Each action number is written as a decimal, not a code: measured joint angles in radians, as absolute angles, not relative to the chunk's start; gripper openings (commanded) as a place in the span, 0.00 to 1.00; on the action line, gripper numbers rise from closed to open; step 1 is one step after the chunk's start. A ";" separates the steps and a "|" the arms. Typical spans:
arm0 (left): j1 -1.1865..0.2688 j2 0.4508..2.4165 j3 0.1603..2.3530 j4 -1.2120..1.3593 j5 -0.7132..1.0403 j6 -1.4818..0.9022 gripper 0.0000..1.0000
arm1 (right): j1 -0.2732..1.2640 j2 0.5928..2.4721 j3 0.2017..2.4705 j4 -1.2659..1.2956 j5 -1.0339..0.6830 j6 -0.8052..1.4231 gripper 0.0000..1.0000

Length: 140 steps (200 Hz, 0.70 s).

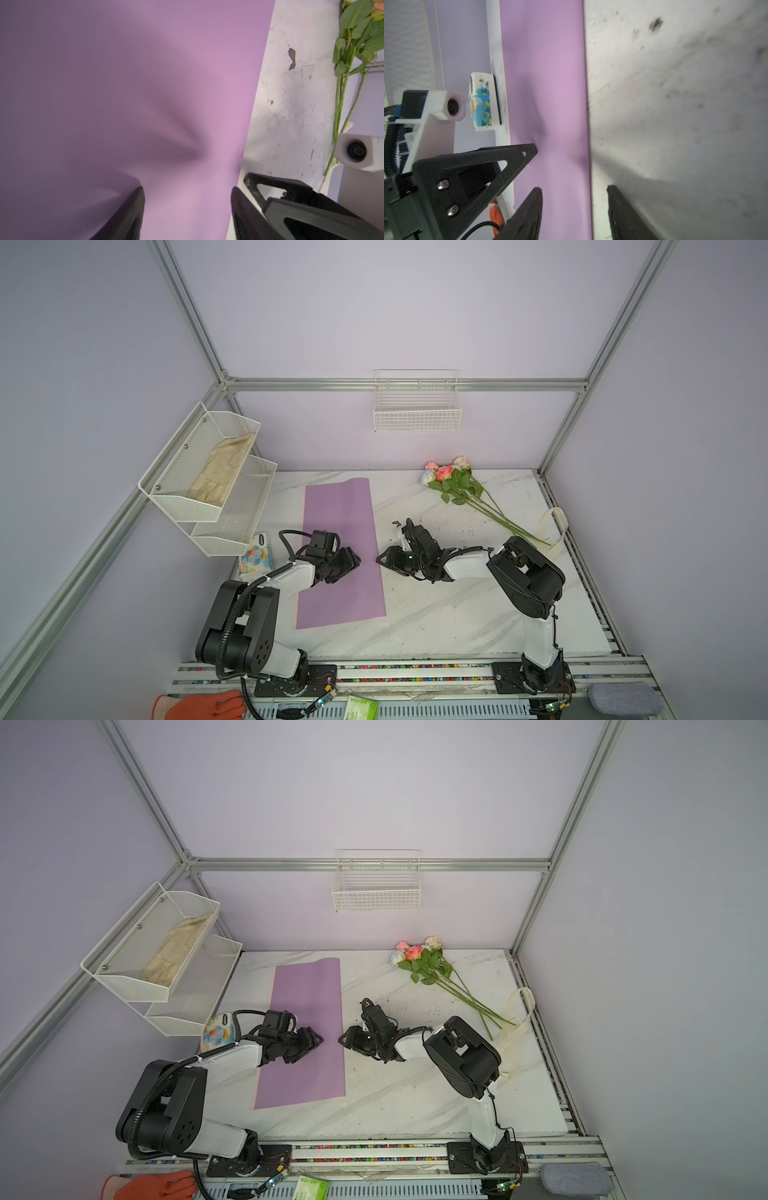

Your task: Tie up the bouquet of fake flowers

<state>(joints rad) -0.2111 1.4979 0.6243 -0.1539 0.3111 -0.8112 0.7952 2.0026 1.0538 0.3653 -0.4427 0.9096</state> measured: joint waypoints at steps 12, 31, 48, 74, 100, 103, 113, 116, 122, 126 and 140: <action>-0.211 1.495 0.617 -0.142 0.316 -0.818 0.66 | 0.797 2.020 1.078 0.358 -0.459 0.893 0.55; -0.211 1.493 0.614 -0.134 0.316 -0.826 0.65 | 0.798 2.049 1.110 0.363 -0.487 0.881 0.55; -0.211 1.492 0.610 -0.128 0.315 -0.828 0.64 | 0.798 2.064 1.121 0.376 -0.503 0.883 0.52; -0.212 1.501 0.608 -0.109 0.325 -0.829 0.61 | 0.798 2.103 1.147 0.422 -0.536 0.904 0.46; -0.212 1.514 0.608 -0.096 0.340 -0.830 0.59 | 0.799 2.115 1.113 0.521 -0.565 0.958 0.46; -0.212 1.514 0.608 -0.095 0.340 -0.830 0.59 | 0.799 2.115 1.106 0.532 -0.568 0.963 0.46; -0.212 1.514 0.607 -0.094 0.340 -0.830 0.59 | 0.799 2.115 1.091 0.563 -0.576 0.979 0.46; -0.212 1.514 0.607 -0.094 0.340 -0.830 0.59 | 0.799 2.115 1.084 0.576 -0.579 0.985 0.46; -0.212 1.514 0.607 -0.094 0.340 -0.830 0.59 | 0.799 2.115 1.072 0.599 -0.587 0.995 0.43; -0.212 1.514 0.606 -0.094 0.340 -0.830 0.59 | 0.799 2.115 1.065 0.611 -0.592 0.999 0.39; -0.212 1.513 0.606 -0.094 0.340 -0.830 0.59 | 0.799 2.115 1.040 0.643 -0.605 1.015 0.28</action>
<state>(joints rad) -0.2119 1.5127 0.6064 -0.0937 0.3397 -0.8299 0.7986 2.1155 1.0401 0.6434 -0.6052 1.0145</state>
